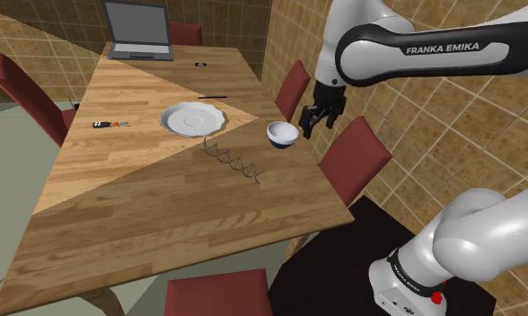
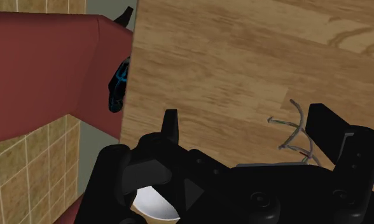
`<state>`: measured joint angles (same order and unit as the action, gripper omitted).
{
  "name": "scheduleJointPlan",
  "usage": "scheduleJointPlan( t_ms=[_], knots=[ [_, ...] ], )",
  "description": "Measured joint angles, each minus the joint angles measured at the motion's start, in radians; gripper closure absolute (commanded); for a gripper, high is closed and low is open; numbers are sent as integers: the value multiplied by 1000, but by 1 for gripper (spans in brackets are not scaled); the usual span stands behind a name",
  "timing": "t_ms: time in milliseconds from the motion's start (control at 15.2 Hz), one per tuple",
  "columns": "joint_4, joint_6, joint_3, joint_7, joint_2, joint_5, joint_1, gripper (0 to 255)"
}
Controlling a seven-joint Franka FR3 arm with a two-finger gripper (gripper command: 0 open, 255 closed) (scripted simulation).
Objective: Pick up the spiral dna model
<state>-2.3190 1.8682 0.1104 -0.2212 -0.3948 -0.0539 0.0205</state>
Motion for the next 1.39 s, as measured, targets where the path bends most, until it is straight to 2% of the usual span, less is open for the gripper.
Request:
scheduleJointPlan(
  t_ms=[396, 858, 990, 1386],
  knots=[
    [110, 93, 37, -73, 226, -12, 6, 0],
    [311, 149, 70, -170, 512, -49, 31, 0],
    [367, 156, 73, -191, 583, -60, 39, 0],
    [626, 129, 69, -240, 839, -95, 75, 0]
  ],
)
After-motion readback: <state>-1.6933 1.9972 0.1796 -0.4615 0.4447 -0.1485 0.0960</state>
